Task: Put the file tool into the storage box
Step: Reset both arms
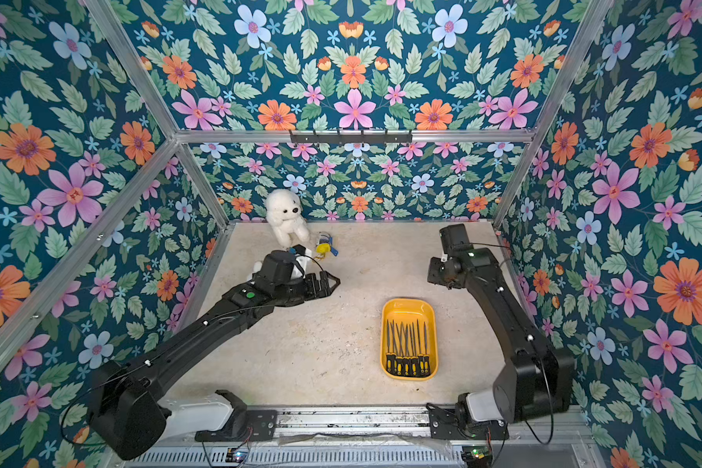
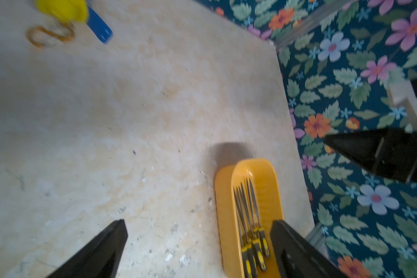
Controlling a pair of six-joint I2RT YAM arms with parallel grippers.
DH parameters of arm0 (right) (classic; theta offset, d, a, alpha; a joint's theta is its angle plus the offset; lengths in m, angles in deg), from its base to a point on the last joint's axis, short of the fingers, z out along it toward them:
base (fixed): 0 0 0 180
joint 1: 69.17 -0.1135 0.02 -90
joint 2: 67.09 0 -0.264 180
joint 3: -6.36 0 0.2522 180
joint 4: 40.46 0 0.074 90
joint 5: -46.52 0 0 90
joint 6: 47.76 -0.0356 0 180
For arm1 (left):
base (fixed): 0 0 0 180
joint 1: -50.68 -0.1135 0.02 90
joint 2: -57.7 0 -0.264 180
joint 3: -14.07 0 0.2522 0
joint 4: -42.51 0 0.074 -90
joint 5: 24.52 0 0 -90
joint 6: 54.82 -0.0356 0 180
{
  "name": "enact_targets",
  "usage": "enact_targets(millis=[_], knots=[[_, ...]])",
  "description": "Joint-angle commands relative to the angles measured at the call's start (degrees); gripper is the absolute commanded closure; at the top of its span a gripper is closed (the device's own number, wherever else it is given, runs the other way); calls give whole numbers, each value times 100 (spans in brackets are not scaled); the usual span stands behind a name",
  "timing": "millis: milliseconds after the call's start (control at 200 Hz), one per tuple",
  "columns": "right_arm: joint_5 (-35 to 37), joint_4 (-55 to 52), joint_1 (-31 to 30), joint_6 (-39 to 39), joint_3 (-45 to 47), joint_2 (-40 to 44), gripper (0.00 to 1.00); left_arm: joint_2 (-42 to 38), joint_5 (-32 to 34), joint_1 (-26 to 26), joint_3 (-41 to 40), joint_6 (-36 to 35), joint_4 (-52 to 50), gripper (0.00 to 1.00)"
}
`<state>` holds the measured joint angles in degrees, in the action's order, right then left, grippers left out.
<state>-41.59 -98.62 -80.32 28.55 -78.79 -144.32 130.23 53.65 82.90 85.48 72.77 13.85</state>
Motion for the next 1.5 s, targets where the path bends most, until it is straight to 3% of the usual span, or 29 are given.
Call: enact_targets(millis=[0,125,320,375,440,560,635,670,765,850,900,930,1005,1070,1110,1170,1225,1305,1370,1495], knots=[[968,1695,126,21,834,787,30,-119,1725,-278,73,-133,366,0],[1922,3406,208,183,2241,1848,1,-356,3140,-867,-256,-395,754,0],[2823,7428,390,597,4856,3032,1,-818,4673,-1681,-1795,-1514,2873,0],[2711,8172,594,543,5306,2823,1,-794,4738,-1878,-2258,-1886,3546,0],[2658,8292,717,457,5327,2229,1,-631,4726,-2036,-2681,-2309,4206,0],[2598,9103,729,634,5355,1064,1,-13,4549,-2212,-3024,-2722,5061,0],[2626,9932,728,812,5430,503,1,460,4832,-2218,-3181,-2977,5598,0],[2606,9451,754,799,5149,329,1,644,4998,-2244,-3318,-3040,5994,0],[2318,9148,821,814,4970,52,1,1178,4848,-2362,-3619,-3413,7121,0],[2348,10452,843,809,5703,-27,1,1661,4401,-2544,-3896,-3511,8088,0],[2317,11132,894,742,6085,-146,1,1573,4164,-2608,-3668,-3325,7276,0],[2219,11561,926,803,6180,-281,1,1613,3963,-2661,-3670,-3381,7443,0],[1962,11219,941,811,6081,-251,1,1579,3349,-2766,-3850,-3457,7654,0],[1844,11883,949,875,6385,-402,1,1718,2781,-2949,-4185,-3431,8360,0],[1904,12681,949,973,6538,-693,1,2093,2686,-3033,-4389,-3525,9391,0],[1887,12104,949,871,6435,-515,1,1781,2657,-3047,-4214,-3367,8364,0],[1866,12508,973,930,6514,-643,1,1984,2653,-3047,-4290,-3465,8997,0],[1840,12013,975,835,6431,-473,1,1852,2642,-3046,-4247,-3397,8580,0],[1866,12580,976,945,6526,-652,1,1906,2661,-3047,-4265,-3426,8738,0],[1877,12331,984,886,6495,-565,1,1893,2660,-3047,-4262,-3429,8700,0]])
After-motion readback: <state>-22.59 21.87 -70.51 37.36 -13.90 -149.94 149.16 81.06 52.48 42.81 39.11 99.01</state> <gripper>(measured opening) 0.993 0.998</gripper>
